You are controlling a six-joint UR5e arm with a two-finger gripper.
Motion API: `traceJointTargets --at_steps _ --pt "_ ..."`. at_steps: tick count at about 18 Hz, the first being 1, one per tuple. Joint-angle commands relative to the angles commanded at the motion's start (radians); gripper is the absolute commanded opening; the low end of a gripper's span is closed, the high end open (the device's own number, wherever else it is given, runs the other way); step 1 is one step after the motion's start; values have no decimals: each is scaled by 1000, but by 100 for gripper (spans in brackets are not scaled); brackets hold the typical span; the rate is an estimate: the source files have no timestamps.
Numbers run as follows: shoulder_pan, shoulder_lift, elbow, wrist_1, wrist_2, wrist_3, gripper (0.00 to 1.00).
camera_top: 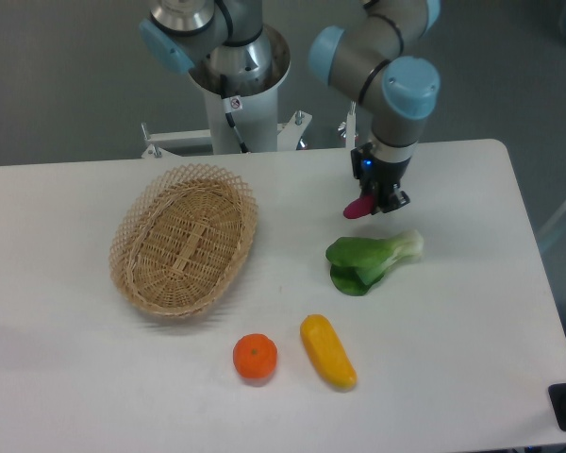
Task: Pick up the sweet potato from the table
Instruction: 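Lift the grasped sweet potato up off the table, then carry the held sweet potato past the bok choy, away from the basket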
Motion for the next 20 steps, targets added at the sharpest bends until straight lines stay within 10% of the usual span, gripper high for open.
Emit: traceJointTargets --at_steps 20 --pt "-88 -279 460 -67 2 -218 24"
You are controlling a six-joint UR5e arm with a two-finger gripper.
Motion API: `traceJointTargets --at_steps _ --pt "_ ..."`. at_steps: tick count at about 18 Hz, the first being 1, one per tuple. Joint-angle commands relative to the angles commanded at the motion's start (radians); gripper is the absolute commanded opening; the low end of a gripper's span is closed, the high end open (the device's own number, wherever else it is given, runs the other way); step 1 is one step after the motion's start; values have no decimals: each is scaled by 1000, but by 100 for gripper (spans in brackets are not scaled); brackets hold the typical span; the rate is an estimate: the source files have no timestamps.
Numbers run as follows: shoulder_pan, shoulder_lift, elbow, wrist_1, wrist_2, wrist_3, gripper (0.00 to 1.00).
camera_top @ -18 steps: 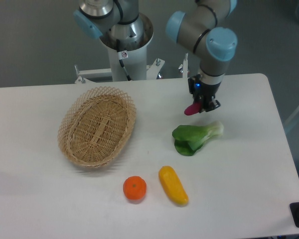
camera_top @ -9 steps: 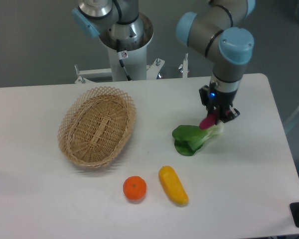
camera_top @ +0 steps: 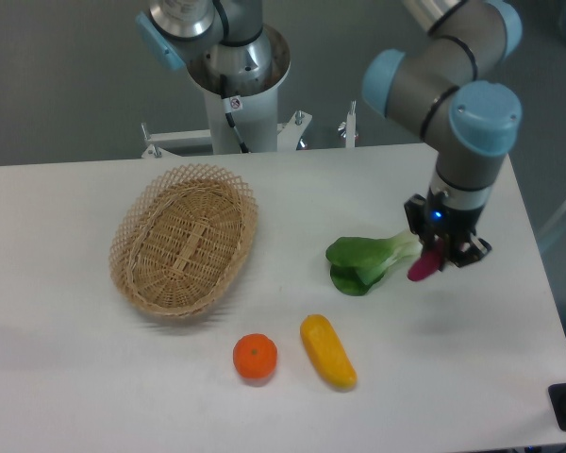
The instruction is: Pick up the sweet potato from the table
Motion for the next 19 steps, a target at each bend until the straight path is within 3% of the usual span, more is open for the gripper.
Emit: traceJointTargets --at_steps 19 --pt "0 -8 5 -2 37 17 24"
